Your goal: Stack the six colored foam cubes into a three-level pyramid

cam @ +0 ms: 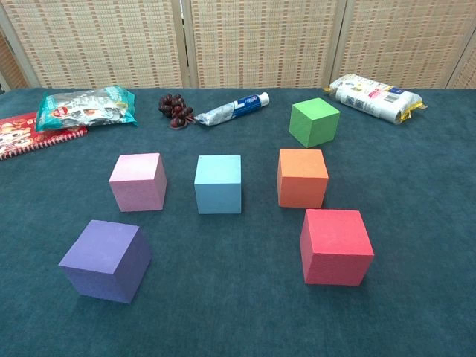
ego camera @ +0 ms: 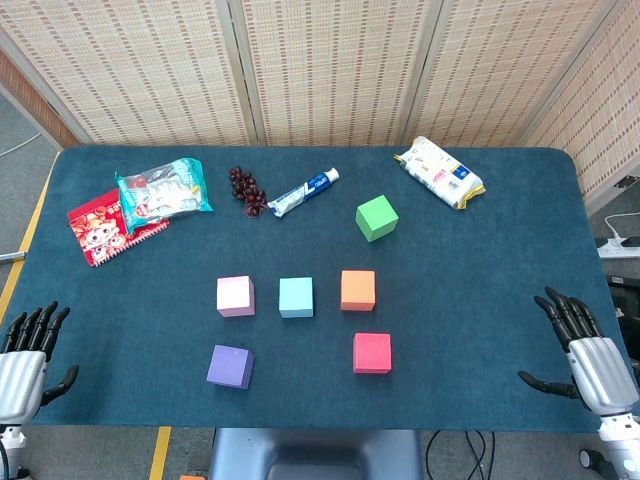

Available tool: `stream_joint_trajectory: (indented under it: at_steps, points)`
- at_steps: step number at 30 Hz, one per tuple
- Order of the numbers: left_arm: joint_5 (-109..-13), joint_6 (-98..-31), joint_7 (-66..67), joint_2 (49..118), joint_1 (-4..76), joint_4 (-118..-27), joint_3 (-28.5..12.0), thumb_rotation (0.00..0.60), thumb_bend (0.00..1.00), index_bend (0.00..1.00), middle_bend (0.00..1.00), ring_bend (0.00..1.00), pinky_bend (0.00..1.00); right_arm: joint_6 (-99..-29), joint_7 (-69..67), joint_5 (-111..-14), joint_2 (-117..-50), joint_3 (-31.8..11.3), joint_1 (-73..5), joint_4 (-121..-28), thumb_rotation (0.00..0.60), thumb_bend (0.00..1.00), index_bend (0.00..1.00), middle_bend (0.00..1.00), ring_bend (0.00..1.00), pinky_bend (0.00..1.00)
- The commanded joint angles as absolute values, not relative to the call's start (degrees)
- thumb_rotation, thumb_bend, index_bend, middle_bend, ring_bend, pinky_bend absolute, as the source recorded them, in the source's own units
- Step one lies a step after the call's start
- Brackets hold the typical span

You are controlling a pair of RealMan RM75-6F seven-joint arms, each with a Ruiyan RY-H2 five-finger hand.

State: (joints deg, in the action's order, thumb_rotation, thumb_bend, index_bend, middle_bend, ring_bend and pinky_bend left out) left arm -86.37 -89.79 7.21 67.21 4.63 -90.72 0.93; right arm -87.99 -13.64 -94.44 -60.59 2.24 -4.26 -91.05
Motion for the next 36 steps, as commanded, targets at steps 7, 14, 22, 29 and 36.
stream_joint_trajectory:
  at_steps: [7,14,22,29,36]
  points:
    - [-87.99,-88.56,3.49,67.91,6.05,-88.68,-0.40,0.600,0.30,0.07,0.03,0.00,0.04,-89.53,-13.94,-95.62,-59.41,2.57,-3.24,-92.70,0.600,0.16,0.00,0.00,0.00,0.00]
    - [-90.10,-80.40,-4.12,66.18,13.93,-88.83,-3.65,0.600,0.30,0.08,0.05,0.01,0.06,-90.65,-14.47,-96.73,-58.17,1.61,-3.64,-93.86,0.600,0.16,0.00,0.00,0.00,0.00]
    - [-85.46,-62.17,-10.04,67.17,26.04,-88.24,-7.38,0.600,0.30,0.10,0.08,0.03,0.08,-88.28,-12.97,-96.92,-56.65,0.06,-6.09,-96.55,0.600,0.16,0.00,0.00,0.00,0.00]
    - [-80.73,-49.88,-10.97,70.76,33.42,-85.16,-8.29,0.600,0.31,0.03,0.02,0.01,0.08,-84.54,-12.53,-94.69,-56.74,-1.28,-8.40,-97.38,0.600,0.16,0.00,0.00,0.00,0.00]
    - [-78.38,-43.79,-12.91,75.06,37.75,-80.95,-8.45,0.600,0.31,0.02,0.00,0.00,0.09,-81.30,-12.03,-92.50,-57.49,-2.40,-10.38,-97.16,0.600,0.16,0.00,0.00,0.00,0.00]
